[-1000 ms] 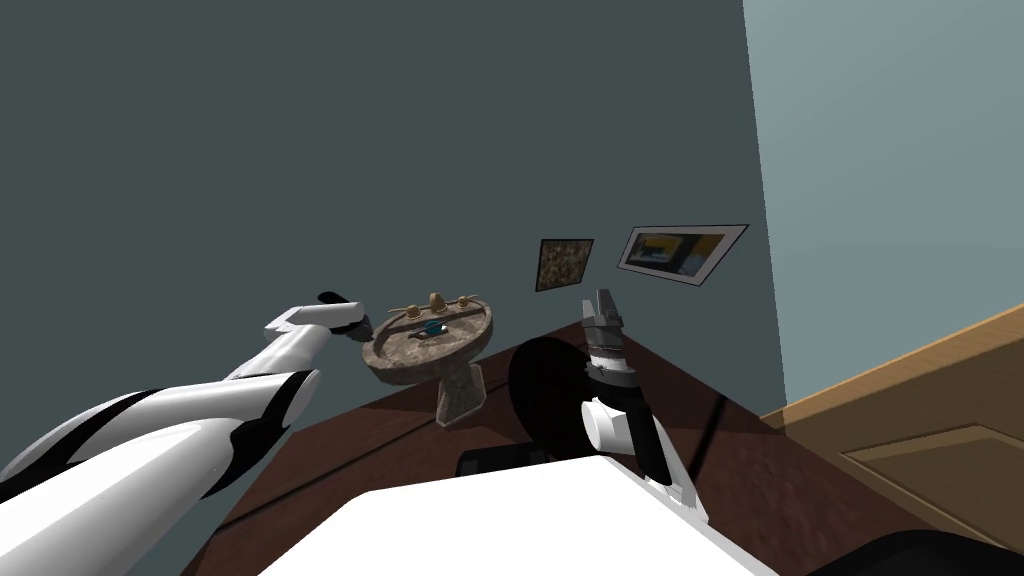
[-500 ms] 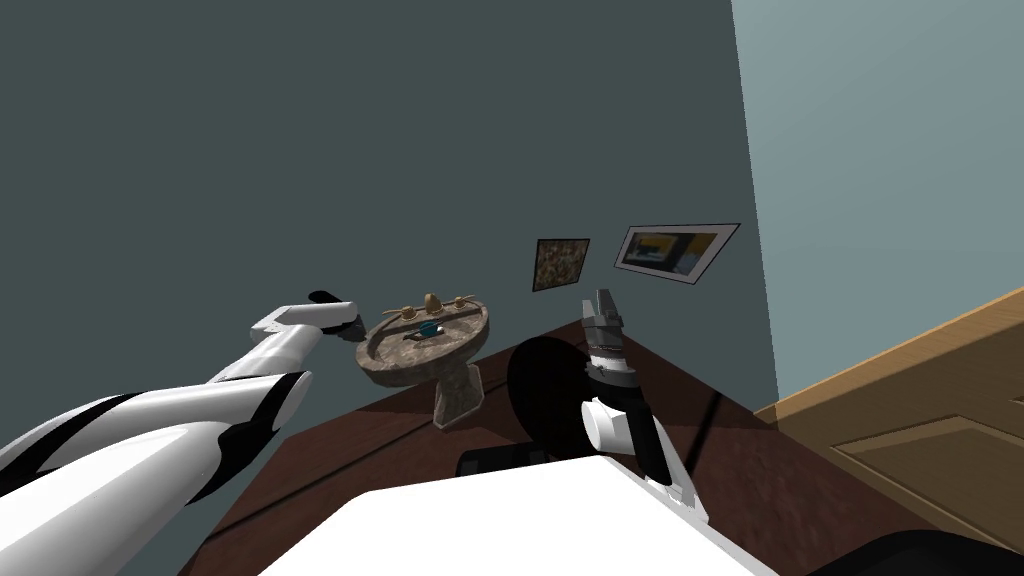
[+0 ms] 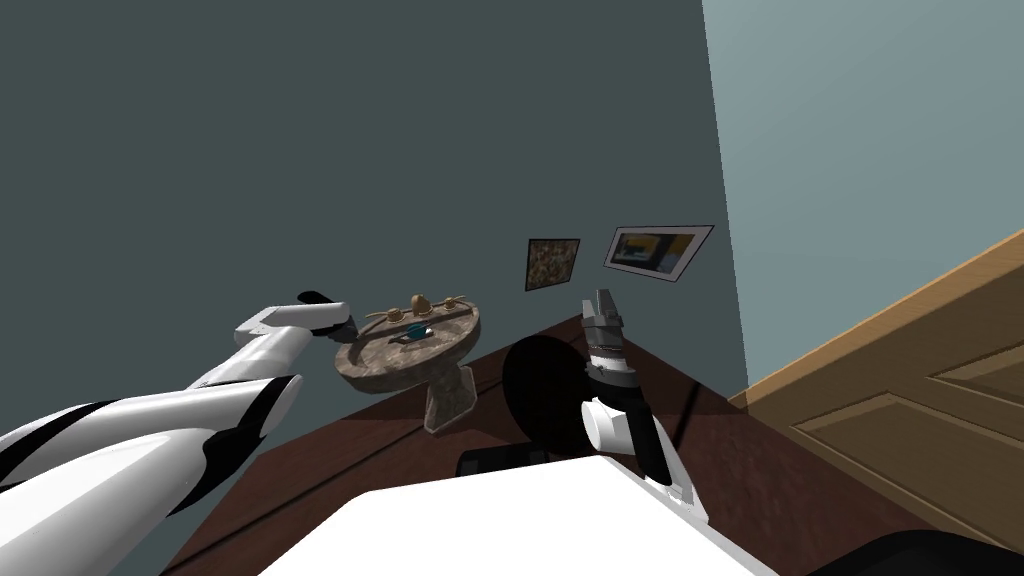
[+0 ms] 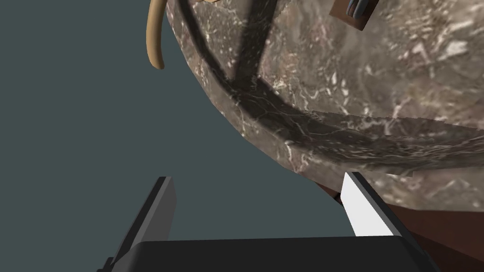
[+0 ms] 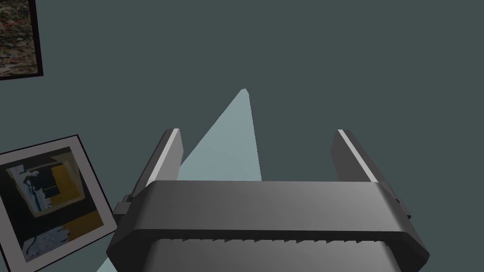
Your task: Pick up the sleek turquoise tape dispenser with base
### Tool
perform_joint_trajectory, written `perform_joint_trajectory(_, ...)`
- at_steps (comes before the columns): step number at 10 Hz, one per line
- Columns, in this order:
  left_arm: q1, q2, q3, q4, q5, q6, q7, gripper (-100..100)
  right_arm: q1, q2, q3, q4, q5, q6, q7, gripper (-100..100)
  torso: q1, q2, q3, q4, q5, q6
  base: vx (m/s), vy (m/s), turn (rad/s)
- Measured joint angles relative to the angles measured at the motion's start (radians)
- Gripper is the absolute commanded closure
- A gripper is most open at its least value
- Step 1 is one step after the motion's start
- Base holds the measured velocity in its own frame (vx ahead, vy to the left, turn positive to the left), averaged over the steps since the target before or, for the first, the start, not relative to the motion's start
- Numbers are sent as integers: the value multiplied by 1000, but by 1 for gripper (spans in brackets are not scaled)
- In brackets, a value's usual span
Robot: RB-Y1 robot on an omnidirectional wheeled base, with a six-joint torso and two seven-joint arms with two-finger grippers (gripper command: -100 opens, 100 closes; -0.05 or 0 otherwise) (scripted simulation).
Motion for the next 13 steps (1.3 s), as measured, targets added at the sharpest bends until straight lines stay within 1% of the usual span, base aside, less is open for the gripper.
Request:
perform_joint_trajectory(2,1,12,4,22,12,-6,0,-100,0,0,0,0,0,0,0,0,3,-1,0,0,1,0,14,-16,-138)
perform_joint_trajectory(4,11,16,7,34,25,-6,7,-100,0,0,0,0,0,0,0,0,5,-2,-1,0,1,0,35,2,-230)
perform_joint_trajectory(5,42,18,16,15,42,6,16,-100,0,0,0,0,0,0,0,0,6,-3,-2,-1,1,0,28,3,-142)
perform_joint_trajectory(6,45,19,18,22,50,9,20,-100,0,0,0,0,0,0,0,0,5,-3,-2,-1,1,0,0,0,0)
perform_joint_trajectory(7,37,20,17,39,53,5,16,-100,0,0,0,0,0,0,0,0,5,-1,-1,0,1,-1,30,36,-111)
perform_joint_trajectory(9,56,21,24,55,81,14,23,-100,0,0,0,0,0,0,0,0,8,-4,-2,-1,2,0,53,45,-254)
perform_joint_trajectory(10,61,24,29,72,98,17,22,-100,0,0,0,0,0,0,0,0,8,-4,-2,-1,2,0,64,46,-301)
perform_joint_trajectory(11,66,25,33,107,122,15,18,-100,0,0,0,0,0,0,0,0,8,-5,-3,-1,2,0,51,56,-243)
perform_joint_trajectory(12,47,22,32,178,140,-5,5,-100,0,0,0,0,0,0,0,0,8,-5,-3,-1,2,0,25,26,-56)
perform_joint_trajectory(13,68,23,37,167,150,2,8,-100,0,0,0,0,0,0,0,0,7,-3,-2,-1,2,-1,-7,-3,29)
